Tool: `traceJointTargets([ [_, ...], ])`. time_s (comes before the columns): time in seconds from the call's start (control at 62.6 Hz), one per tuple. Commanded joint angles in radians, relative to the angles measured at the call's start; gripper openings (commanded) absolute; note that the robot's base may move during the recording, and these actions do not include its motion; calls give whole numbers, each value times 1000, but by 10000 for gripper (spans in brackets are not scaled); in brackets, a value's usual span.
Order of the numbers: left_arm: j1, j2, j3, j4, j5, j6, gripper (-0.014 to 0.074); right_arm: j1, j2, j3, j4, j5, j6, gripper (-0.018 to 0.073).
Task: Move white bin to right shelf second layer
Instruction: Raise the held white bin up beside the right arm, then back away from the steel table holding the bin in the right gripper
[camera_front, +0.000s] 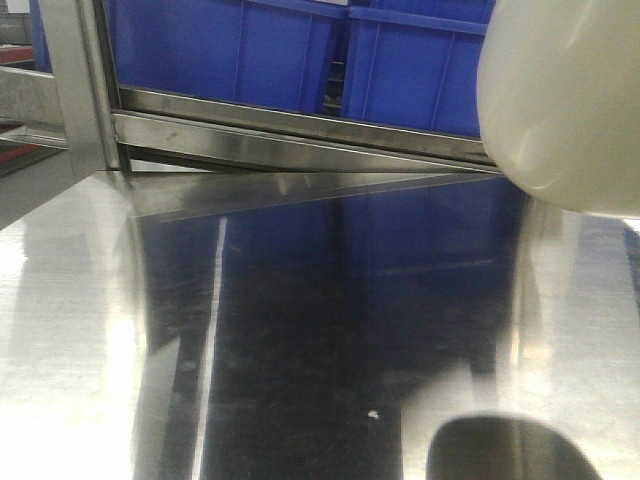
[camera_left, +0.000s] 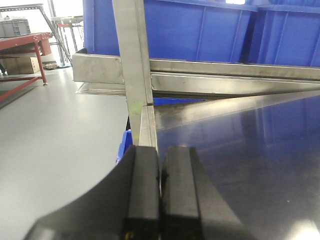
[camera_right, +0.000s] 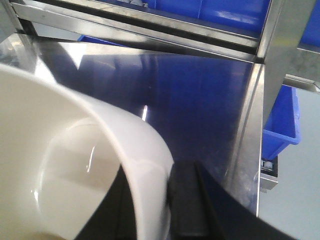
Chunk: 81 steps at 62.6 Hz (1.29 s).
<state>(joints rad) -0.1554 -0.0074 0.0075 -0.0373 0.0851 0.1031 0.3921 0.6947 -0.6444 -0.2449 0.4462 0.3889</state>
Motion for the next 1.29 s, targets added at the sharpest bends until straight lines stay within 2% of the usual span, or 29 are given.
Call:
traceJointTargets([
  [0.0, -1, -14, 37, 2, -85, 2, 85, -7, -8, -31, -8, -97, 4, 53],
  [1.277, -1, -14, 37, 2, -85, 2, 85, -7, -8, -31, -8, -97, 4, 53],
])
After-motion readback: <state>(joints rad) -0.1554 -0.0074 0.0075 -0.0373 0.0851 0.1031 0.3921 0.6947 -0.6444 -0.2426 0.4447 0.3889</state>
